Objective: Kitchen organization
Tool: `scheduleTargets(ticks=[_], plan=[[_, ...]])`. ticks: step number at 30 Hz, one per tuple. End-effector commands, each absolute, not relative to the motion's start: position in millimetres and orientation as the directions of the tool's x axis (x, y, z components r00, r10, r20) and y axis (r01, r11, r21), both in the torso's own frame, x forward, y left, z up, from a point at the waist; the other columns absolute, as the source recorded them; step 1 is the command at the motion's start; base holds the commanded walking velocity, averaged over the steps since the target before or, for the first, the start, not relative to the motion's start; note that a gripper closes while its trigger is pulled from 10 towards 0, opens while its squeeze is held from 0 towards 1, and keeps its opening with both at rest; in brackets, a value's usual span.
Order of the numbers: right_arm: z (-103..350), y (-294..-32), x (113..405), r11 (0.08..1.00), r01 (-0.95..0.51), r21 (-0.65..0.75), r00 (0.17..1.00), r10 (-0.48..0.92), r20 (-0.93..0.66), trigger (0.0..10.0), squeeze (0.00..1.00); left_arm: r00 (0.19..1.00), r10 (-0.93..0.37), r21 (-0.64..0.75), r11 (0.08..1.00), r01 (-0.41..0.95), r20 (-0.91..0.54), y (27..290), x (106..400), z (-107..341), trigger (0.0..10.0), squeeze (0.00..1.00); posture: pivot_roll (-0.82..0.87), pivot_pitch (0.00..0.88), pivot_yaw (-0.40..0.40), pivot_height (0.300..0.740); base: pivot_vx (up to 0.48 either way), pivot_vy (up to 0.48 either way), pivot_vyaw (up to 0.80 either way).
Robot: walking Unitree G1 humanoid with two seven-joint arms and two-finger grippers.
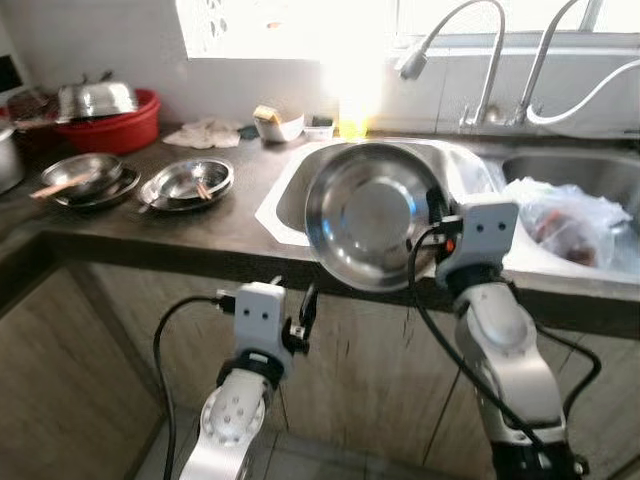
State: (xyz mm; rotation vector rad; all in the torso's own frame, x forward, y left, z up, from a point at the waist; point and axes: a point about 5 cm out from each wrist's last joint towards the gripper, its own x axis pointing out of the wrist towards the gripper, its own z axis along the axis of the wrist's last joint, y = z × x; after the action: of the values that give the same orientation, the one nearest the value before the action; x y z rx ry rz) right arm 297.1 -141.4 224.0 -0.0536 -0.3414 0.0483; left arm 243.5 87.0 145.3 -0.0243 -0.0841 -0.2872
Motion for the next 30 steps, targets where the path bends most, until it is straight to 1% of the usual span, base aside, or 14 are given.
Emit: scheduleTargets(ticks=[1, 6, 14, 16, 17, 25, 26, 27, 28, 30], plan=[[232.2, -145.3, 300.1, 0.997, -0.027, -0.073, 0.933, 0.051, 0.356, 10.0, 0.00, 0.951, -0.294, -0.003, 0.955, 0.296, 0.098, 84.0, 244.0, 147.8, 10.0, 0.00, 0.07, 0.000, 0.008, 0.740, 0.480, 0.000, 0.00], [235.8, -144.3, 303.2, 0.996, -0.038, -0.078, 0.930, 0.064, 0.363, 10.0, 0.00, 0.948, -0.301, 0.004, 0.953, 0.303, 0.101, 82.9, 243.6, 148.1, 10.0, 0.00, 0.07, 0.000, 0.009, 0.740, 0.480, 0.000, 0.00], [244.1, -151.2, 315.3, 0.992, -0.030, -0.120, 0.929, 0.072, 0.362, 10.0, 0.00, 0.946, -0.307, 0.002, 0.951, 0.309, 0.100, 81.7, 242.8, 146.9, 10.0, 0.00, 0.06, 0.000, 0.003, 0.740, 0.480, 0.000, 0.00], [242.9, -152.6, 320.2, 0.987, -0.034, -0.158, 0.940, 0.085, 0.331, 10.0, 0.00, 0.936, -0.337, 0.001, 0.941, 0.338, 0.100, 80.1, 241.5, 146.8, 10.0, 0.00, 0.06, 0.000, 0.007, 0.740, 0.000, 0.000, 0.00], [240.8, -155.2, 325.4, 0.983, -0.038, -0.180, 0.949, 0.092, 0.301, 10.0, 0.00, 0.938, -0.332, 0.001, 0.943, 0.333, 0.096, 79.8, 240.8, 146.3, 10.0, 0.00, 0.07, 0.000, 0.002, 0.740, 0.000, 0.000, 0.00], [240.2, -155.9, 326.8, 0.982, -0.039, -0.185, 0.952, 0.093, 0.293, 10.0, 0.00, 0.939, -0.329, 0.001, 0.944, 0.331, 0.095, 79.7, 240.7, 146.2, 10.0, 0.00, 0.07, 0.000, 0.002, 0.740, 0.000, 0.000, 0.00], [232.6, -155.9, 338.6, 0.964, -0.099, -0.249, 0.970, 0.149, 0.192, 10.0, 0.00, 0.940, -0.327, -0.004, 0.944, 0.329, 0.095, 78.6, 239.4, 146.5, 10.0, 0.00, 0.07, 0.015, -0.012, 0.740, 0.000, 0.000, 0.00], [228.3, -156.6, 344.9, 0.951, -0.134, -0.278, 0.976, 0.175, 0.129, 10.0, 0.00, 0.941, -0.325, -0.008, 0.945, 0.327, 0.095, 77.9, 238.7, 146.8, 10.0, 0.00, 0.07, 0.015, -0.012, 0.740, 0.000, 0.000, 0.00], [223.8, -156.3, 350.5, 0.942, -0.172, -0.288, 0.977, 0.201, 0.076, 10.0, 0.00, 0.941, -0.324, -0.013, 0.945, 0.326, 0.096, 77.3, 237.8, 147.2, 10.0, 0.00, 0.07, 0.018, -0.015, 0.740, 0.000, 0.000, 0.00], [218.0, -155.1, 356.5, 0.933, -0.211, -0.292, 0.974, 0.226, 0.020, 10.0, 0.00, 0.942, -0.322, -0.019, 0.946, 0.325, 0.097, 76.7, 236.0, 147.7, 10.0, 0.00, 0.08, 0.028, -0.018, 0.740, 0.000, 0.000, 0.00]])
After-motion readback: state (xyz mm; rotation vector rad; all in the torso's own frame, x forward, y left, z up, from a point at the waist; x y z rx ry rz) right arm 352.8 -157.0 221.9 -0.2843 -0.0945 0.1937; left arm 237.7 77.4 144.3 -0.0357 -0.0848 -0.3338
